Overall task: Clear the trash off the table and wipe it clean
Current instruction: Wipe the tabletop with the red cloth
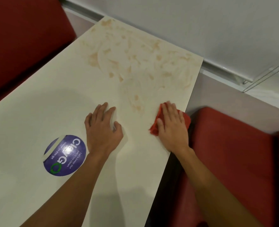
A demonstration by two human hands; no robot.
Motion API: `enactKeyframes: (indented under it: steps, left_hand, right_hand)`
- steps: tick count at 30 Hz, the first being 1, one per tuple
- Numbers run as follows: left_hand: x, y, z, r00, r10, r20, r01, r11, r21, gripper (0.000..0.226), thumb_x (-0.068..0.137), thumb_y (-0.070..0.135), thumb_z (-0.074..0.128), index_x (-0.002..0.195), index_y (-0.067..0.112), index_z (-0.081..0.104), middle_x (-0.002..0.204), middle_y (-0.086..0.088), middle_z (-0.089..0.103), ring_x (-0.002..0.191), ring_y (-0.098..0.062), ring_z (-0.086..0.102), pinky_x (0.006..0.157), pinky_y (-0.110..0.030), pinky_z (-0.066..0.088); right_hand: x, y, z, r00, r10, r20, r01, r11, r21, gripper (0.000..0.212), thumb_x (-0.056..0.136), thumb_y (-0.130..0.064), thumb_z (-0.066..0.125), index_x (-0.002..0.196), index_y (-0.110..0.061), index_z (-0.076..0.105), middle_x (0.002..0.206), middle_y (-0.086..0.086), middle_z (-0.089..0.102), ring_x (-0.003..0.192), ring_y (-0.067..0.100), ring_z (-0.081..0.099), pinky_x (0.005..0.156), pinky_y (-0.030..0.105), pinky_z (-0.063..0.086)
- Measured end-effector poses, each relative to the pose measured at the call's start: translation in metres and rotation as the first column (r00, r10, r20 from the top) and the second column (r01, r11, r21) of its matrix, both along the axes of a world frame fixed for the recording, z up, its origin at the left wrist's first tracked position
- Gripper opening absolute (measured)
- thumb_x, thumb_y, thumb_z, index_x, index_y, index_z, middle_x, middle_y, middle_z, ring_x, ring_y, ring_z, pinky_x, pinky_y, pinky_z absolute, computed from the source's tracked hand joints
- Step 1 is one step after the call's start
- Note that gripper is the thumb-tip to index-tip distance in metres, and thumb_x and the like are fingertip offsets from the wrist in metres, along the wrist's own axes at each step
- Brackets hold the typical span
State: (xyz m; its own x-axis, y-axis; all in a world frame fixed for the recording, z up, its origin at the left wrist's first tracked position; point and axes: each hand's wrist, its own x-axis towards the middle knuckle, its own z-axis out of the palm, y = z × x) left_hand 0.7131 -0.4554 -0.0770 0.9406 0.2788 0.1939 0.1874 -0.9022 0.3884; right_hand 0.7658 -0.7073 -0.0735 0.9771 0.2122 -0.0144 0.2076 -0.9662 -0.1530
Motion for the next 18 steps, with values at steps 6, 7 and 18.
enactKeyframes:
  steps: [6, 7, 18]
  left_hand:
    - [0.001, 0.000, 0.002, 1.000, 0.004, 0.009, -0.003, 1.000, -0.017, 0.057, 0.088, 0.032, 0.049, 0.145, 0.025, 0.056, 0.163, 0.002, 0.042, 0.154, -0.017, 0.031, 0.125, -0.046, 0.021]
    - [0.001, 0.000, 0.002, 1.000, -0.005, 0.005, 0.005, 1.000, -0.022, 0.057, 0.089, 0.033, 0.049, 0.145, 0.025, 0.055, 0.163, 0.002, 0.041, 0.154, -0.017, 0.031, 0.125, -0.046, 0.021]
    - [0.001, 0.002, -0.001, 1.000, 0.006, 0.028, -0.004, 0.996, -0.094, 0.055, 0.091, 0.027, 0.048, 0.145, 0.020, 0.057, 0.162, 0.000, 0.043, 0.153, -0.019, 0.033, 0.125, -0.049, 0.024]
  right_hand:
    - [0.035, 0.060, 0.008, 0.996, -0.083, -0.029, 0.084, 0.996, 0.029, 0.069, 0.109, -0.050, 0.012, 0.167, -0.014, 0.005, 0.175, 0.007, -0.004, 0.162, 0.024, -0.009, 0.130, 0.050, 0.002]
    - [0.022, 0.061, 0.010, 0.998, 0.062, -0.029, -0.061, 0.997, 0.045, 0.068, 0.110, -0.051, 0.013, 0.168, -0.017, 0.004, 0.176, 0.004, -0.005, 0.161, 0.021, -0.011, 0.131, 0.049, 0.002]
    - [0.042, 0.076, 0.007, 0.999, 0.010, -0.032, -0.010, 1.000, 0.024, 0.072, 0.108, -0.058, 0.010, 0.168, -0.018, 0.001, 0.175, 0.002, -0.008, 0.161, 0.021, -0.014, 0.130, 0.051, 0.001]
